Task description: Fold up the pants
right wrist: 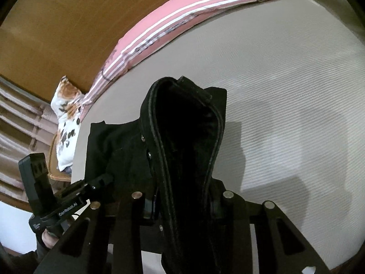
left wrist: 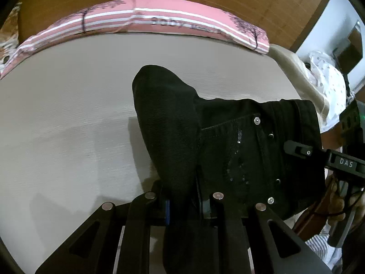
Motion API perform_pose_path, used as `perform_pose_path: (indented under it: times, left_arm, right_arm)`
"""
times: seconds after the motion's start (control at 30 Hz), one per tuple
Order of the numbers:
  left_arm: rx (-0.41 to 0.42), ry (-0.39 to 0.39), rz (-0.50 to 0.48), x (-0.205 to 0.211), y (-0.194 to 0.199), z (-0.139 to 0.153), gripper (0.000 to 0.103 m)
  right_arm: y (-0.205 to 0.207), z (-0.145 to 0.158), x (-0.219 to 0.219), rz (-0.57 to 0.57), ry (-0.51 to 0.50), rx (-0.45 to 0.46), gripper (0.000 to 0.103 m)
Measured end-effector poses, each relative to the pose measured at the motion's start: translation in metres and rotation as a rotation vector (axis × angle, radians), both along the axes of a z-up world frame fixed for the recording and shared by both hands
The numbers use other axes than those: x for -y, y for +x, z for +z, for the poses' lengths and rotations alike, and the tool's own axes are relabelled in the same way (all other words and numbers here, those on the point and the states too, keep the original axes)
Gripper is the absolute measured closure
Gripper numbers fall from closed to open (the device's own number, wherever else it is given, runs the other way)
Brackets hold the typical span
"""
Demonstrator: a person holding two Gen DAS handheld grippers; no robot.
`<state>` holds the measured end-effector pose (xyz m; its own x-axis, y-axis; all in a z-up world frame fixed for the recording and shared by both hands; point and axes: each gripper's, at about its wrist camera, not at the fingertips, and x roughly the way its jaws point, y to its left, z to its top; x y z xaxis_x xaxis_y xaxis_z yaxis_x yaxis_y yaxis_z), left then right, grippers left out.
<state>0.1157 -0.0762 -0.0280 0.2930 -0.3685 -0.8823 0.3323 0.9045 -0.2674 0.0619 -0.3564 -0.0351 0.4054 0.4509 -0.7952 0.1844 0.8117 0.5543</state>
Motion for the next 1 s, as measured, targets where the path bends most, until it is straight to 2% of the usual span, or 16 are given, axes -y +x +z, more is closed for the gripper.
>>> perform_pose_path:
  times: [0.27,0.53,0.87,1.0]
  left_arm:
    - [0.017,-0.005,0.068,-0.054,-0.002,0.006,0.087]
    - [0.046,-0.006,0.125,-0.095,0.012,0.011,0.087]
    - [0.076,-0.019,0.168,-0.122,0.075,0.017,0.087]
    - [0.082,-0.004,0.162,-0.122,0.105,0.012,0.087]
  right_arm:
    - [0.016,0.000,-0.052,0.047,0.015,0.001,0.074]
    - [0.050,0.005,-0.098,0.102,0.011,0.018,0.074]
    - [0.118,0.010,-0.125,0.134,0.004,0.053,0.074]
    - [0.148,0.002,-0.129,0.132,0.006,0.050,0.074]
